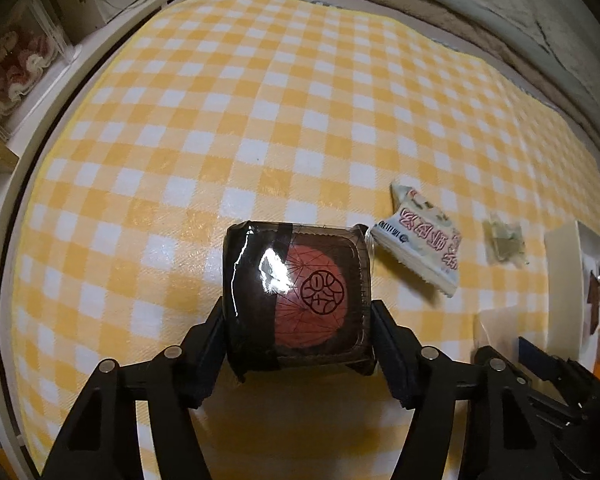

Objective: Organize snacks
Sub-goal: 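Grasp the clear donut packet with the right tool while the left tool grasps the dark cake box, then carry the cake box and donut packet into the white tray and open both tools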

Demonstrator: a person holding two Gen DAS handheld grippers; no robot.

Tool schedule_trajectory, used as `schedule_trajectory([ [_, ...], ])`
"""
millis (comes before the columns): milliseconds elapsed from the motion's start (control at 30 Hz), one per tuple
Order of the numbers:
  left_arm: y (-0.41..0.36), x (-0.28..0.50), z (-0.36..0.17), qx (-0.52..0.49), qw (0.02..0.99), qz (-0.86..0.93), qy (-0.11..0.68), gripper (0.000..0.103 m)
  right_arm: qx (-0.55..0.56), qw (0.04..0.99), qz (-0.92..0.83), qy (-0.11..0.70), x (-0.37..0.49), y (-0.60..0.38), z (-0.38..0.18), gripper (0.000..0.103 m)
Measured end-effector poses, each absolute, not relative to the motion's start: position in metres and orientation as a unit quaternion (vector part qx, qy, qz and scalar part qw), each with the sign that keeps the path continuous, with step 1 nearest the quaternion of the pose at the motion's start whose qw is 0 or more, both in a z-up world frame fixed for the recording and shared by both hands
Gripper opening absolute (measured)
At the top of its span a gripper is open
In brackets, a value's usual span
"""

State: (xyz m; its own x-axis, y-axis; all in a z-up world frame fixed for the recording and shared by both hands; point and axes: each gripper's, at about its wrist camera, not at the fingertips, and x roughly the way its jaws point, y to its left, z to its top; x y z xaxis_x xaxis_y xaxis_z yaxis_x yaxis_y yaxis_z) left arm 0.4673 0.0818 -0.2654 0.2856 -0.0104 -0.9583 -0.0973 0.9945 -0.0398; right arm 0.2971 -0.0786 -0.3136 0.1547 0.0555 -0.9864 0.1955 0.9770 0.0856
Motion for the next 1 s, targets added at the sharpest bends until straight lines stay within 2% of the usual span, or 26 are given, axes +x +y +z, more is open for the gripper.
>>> schedule_trajectory([
  [167, 0.09, 0.469, -0.252, -0.053, 0.811, 0.045, 0.582, 0.062, 0.096, 0.768, -0.031, 0.632, 0.314, -0.085, -0.282, 0.049],
  [700, 0.103, 0.396, -0.169, -0.089, 0.874, 0.031, 0.477, 0.062, 0.059, 0.841, 0.021, 0.538, 0.333, -0.059, -0.182, 0.049],
  [1000, 0.071, 0.357, -0.146, -0.029, 0.883, -0.033, 0.468, 0.062, 0.075, 0.855, 0.055, 0.51, 0.309, -0.068, -0.16, 0.048],
])
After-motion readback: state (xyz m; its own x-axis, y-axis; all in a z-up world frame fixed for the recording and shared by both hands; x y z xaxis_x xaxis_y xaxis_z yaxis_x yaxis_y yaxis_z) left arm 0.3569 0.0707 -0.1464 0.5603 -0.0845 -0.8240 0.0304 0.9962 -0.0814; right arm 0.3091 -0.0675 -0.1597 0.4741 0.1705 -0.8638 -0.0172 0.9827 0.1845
